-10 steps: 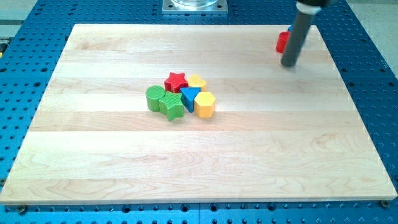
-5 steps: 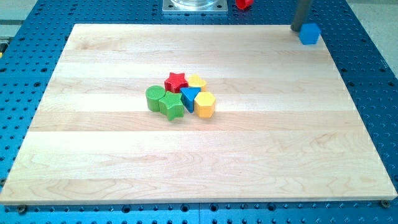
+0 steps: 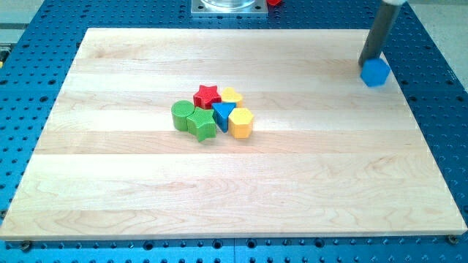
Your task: Place the cube diagonally to the hexagon
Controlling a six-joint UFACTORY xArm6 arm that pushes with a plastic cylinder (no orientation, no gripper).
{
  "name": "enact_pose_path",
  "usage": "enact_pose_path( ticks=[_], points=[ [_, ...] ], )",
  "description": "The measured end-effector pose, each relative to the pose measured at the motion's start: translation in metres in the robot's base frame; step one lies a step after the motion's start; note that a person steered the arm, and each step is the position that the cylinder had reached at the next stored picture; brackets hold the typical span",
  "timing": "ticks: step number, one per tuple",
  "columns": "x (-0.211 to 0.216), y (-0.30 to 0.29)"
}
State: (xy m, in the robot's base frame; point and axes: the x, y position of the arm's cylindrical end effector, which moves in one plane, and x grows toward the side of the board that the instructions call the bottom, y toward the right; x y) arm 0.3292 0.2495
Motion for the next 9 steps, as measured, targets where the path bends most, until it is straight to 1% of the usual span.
enact_pose_path(
  ticks=[2, 3, 4, 5, 6, 7, 8, 9],
  points=[
    [-0.022, 0.023],
    [0.076, -0.023],
    [0.15, -0.029],
    [0.114, -0.027],
    [0.065, -0.018],
    [0.063, 0.081],
    [0.086, 0.078],
    [0.098, 0.034]
  ],
)
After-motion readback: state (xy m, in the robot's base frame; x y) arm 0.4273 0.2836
